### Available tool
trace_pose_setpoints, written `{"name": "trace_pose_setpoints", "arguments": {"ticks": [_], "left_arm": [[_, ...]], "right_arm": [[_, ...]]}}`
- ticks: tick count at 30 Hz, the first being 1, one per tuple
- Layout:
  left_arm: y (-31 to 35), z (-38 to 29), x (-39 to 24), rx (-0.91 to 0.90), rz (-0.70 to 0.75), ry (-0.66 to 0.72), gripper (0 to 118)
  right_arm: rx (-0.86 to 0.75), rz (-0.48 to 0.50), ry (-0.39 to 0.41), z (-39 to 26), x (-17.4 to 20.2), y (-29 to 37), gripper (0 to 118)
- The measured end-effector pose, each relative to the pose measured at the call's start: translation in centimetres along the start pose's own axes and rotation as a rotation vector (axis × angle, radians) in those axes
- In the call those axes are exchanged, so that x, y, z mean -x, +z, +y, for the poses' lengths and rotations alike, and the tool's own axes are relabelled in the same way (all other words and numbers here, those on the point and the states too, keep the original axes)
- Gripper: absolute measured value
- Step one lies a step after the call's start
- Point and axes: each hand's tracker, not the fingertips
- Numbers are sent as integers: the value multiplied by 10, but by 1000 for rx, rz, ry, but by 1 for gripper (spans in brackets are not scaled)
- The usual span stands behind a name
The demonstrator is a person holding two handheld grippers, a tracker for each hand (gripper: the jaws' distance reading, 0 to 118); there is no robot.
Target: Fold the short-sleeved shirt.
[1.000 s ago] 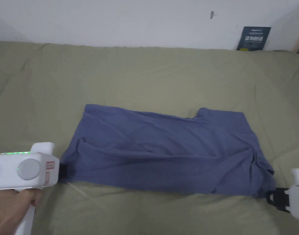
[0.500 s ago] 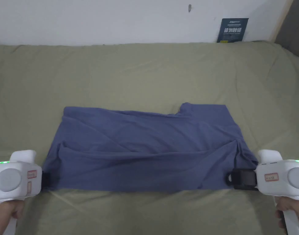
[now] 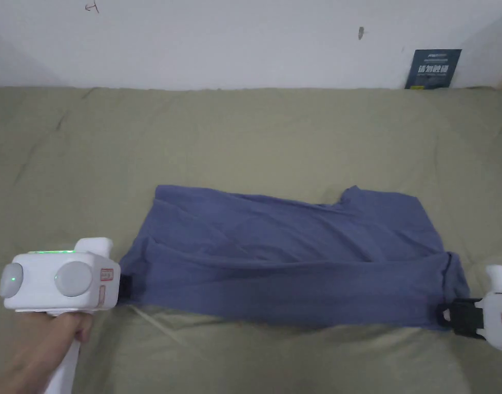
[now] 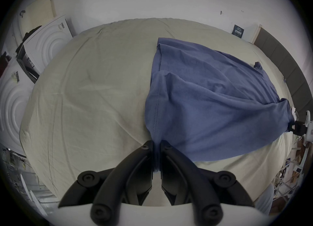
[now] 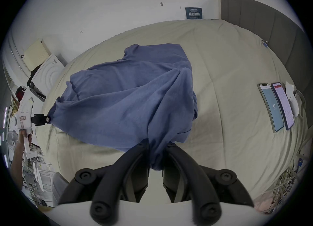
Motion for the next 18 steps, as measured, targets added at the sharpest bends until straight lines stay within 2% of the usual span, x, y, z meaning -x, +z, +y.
{"name": "trace_pose_setpoints", "arguments": {"ticks": [6,18], "left_arm": [[12,-25,7,20,-17,26,7],[56,-115,15,38,-33,76,7]], "right_arm": [[12,7,9,-24,4,17,15],[44,34,1,-83,-3,52,15]]}}
